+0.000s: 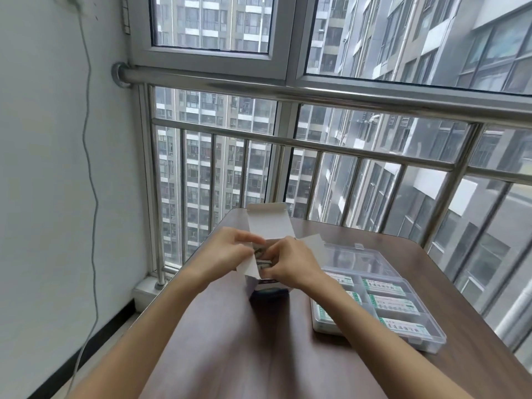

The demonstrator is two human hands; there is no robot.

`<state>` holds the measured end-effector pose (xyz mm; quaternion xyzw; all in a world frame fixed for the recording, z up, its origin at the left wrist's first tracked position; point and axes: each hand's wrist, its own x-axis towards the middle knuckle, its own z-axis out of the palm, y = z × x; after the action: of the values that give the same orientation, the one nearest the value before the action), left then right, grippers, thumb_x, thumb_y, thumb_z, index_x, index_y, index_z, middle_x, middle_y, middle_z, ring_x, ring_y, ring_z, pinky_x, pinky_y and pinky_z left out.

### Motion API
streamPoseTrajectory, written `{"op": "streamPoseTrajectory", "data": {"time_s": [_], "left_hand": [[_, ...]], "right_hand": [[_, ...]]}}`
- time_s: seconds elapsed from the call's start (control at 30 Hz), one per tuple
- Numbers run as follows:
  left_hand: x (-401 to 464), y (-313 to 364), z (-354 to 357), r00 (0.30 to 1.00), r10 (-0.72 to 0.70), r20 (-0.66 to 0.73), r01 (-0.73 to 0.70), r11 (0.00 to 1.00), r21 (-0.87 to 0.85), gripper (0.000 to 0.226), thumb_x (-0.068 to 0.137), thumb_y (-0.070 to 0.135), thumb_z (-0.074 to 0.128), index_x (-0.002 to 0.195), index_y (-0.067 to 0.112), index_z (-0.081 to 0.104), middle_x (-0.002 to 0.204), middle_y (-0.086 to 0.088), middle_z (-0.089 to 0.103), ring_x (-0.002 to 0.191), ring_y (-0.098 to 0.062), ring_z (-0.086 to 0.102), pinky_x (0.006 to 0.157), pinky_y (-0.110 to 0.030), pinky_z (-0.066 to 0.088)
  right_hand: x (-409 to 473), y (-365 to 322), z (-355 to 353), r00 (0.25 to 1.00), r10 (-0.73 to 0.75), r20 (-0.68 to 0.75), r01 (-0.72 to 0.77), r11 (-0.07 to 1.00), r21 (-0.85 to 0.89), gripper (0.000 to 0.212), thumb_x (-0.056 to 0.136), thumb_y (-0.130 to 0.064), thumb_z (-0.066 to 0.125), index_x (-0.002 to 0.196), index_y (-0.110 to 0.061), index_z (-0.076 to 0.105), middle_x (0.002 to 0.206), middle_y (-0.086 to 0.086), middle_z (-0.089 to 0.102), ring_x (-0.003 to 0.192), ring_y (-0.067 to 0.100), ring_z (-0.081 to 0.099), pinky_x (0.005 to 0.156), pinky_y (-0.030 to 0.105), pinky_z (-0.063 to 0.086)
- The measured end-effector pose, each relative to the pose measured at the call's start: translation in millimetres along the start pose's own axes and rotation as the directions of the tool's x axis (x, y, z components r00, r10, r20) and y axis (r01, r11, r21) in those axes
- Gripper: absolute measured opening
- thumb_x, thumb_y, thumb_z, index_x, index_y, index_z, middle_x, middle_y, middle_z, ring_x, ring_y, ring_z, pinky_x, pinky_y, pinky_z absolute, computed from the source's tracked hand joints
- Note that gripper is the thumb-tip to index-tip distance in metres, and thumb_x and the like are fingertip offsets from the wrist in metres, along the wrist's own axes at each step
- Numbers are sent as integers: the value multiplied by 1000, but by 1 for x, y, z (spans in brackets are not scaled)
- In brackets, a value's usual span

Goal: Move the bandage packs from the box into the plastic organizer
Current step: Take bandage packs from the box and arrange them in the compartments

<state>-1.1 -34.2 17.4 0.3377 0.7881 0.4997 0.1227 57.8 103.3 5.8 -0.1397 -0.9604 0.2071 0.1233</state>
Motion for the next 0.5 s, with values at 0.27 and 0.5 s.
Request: {"op": "streamPoseTrajectory", "data": {"time_s": [0.27, 0.5], "left_hand": [[13, 3, -19, 973, -228, 43, 232, 950, -209, 30, 91, -4, 50, 115, 4, 67, 93, 0, 63, 75, -13, 63, 53, -17, 54], [15, -19, -28, 979, -201, 13, 202, 978, -52, 28, 92, 7, 53, 116, 18, 65, 110, -4, 64, 92, -12, 61, 74, -21, 54]], "right_hand": [[-13, 6, -29, 956, -123, -265, 200, 936, 288, 14, 79, -17, 74, 92, -11, 75, 82, 2, 71, 68, 7, 60, 57, 20, 50], [-23, 18, -36, 985, 147, -90, -28, 651, 758, 18, 82, -21, 71, 95, -9, 71, 83, 7, 71, 73, 10, 63, 64, 16, 53]]}}
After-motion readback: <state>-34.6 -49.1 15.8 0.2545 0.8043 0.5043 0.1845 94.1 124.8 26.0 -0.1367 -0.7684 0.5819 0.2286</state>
